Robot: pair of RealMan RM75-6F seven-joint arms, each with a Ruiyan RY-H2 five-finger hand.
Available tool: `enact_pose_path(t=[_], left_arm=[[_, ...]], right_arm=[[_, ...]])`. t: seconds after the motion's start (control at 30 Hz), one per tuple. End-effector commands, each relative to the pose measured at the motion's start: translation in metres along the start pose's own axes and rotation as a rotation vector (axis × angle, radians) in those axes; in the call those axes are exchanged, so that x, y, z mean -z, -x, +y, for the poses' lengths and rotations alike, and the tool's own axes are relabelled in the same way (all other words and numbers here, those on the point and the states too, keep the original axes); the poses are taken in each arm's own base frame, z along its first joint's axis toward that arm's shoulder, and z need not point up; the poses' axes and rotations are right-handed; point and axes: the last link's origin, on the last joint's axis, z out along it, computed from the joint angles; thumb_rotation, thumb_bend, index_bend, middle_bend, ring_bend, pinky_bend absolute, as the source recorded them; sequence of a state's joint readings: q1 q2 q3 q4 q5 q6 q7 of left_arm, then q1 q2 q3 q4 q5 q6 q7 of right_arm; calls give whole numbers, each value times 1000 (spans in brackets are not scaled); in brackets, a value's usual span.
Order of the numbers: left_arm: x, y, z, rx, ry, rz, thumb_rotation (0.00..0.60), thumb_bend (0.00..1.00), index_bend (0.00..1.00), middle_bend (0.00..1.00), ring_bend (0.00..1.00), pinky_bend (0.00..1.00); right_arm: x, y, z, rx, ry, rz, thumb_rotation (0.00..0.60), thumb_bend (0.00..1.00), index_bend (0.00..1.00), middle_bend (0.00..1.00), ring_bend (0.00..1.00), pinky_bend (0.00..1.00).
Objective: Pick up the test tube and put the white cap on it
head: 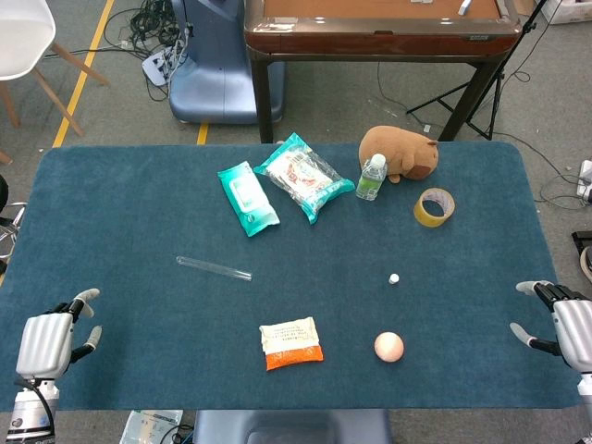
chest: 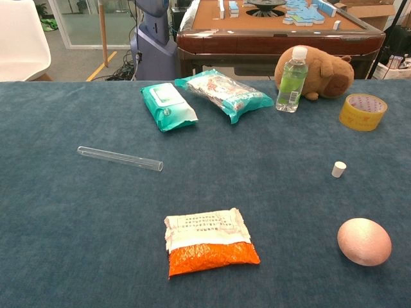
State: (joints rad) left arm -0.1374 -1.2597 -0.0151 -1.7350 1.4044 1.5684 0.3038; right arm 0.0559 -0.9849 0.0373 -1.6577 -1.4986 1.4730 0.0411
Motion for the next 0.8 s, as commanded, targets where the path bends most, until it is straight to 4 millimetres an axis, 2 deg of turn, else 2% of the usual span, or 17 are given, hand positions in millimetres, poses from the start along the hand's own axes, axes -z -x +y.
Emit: enact_pose_path(t=[0.03, 0.2, 0.3, 0.43, 0.57, 0.63, 0.8], left_arm=[[1, 0, 1, 0, 2, -2, 600, 304, 278, 479, 462, 569], [1, 0, 8, 2, 34, 1, 600, 304, 287, 477, 462, 568], [-6, -1, 17, 2, 76, 2, 600, 304, 297, 474, 462, 565], [-24, -3, 33, 0, 153, 5, 600, 304, 311, 467, 462, 564], [-52, -5, 54, -7, 259, -26, 600, 305, 316, 490, 482, 567], [-66, -4, 64, -17, 308, -49, 600, 304, 317, 550, 522, 616], [-105, 3, 93, -77, 425, -107, 600, 305, 338, 726, 669, 838]], right_arm=[[1, 0, 0, -4, 2, -3, 600, 172, 344, 391, 389, 493], [2, -5, 2, -17, -5, 25, 600, 172, 344, 391, 389, 493], [-1, -11, 4, -17, -1, 44, 600, 172, 344, 391, 389, 492], [-4, -19, 5, 0, 14, 66, 600, 172, 344, 391, 389, 493], [-7, -29, 6, 11, 39, 86, 600, 172, 344, 391, 388, 493], [-9, -32, 7, 14, 48, 91, 600, 172, 344, 391, 389, 493], [-10, -37, 7, 24, 65, 93, 600, 172, 344, 391, 388, 493]])
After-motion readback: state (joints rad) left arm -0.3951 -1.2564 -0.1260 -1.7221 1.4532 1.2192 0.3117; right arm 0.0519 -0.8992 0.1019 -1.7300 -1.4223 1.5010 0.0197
